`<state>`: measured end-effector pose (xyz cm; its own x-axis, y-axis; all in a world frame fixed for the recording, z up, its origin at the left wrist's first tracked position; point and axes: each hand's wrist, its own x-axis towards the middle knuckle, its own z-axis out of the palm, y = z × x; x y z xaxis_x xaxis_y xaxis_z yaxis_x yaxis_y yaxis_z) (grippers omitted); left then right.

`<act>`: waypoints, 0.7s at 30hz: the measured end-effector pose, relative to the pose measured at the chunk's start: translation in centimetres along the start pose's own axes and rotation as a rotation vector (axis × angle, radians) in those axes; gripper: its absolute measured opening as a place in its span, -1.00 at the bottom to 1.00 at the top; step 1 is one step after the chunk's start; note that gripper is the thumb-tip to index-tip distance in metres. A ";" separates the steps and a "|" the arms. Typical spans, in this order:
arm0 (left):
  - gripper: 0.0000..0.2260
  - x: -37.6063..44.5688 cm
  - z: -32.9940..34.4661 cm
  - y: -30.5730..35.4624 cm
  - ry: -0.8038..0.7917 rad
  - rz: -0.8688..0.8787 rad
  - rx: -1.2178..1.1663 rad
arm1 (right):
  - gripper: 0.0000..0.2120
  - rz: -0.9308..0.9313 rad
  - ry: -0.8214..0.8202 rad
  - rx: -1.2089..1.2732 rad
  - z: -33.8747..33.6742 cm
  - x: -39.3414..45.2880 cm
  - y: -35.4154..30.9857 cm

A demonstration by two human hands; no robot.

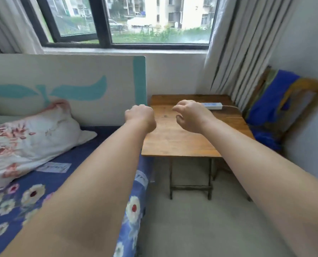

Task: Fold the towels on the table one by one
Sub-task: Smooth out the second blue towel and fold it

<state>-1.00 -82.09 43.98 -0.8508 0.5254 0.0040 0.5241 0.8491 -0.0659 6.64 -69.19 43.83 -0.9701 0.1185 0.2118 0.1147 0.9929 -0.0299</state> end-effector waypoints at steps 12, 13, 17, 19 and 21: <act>-0.79 17.3 -0.4 23.2 -0.015 0.215 -0.017 | -0.63 0.347 -0.017 0.022 -0.9 1.1 28.5; -0.80 19.4 -0.6 25.7 -0.019 0.243 -0.021 | -0.63 0.381 -0.025 0.021 -1.1 1.1 31.3; -0.87 25.7 -0.5 32.8 -0.045 0.340 -0.057 | -0.66 0.490 -0.025 0.055 -0.7 1.5 40.1; -0.86 29.0 -0.2 35.9 -0.058 0.391 -0.072 | -0.65 0.553 -0.022 0.071 -0.5 2.0 44.3; -0.88 32.1 -0.2 38.7 -0.069 0.453 -0.098 | -0.66 0.628 0.000 0.086 -0.4 2.7 48.1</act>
<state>-7.99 -32.34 41.72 -0.5341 0.8425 -0.0698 0.8418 0.5377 0.0484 9.59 -21.12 43.32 -0.7232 0.6786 0.1286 0.6447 0.7300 -0.2267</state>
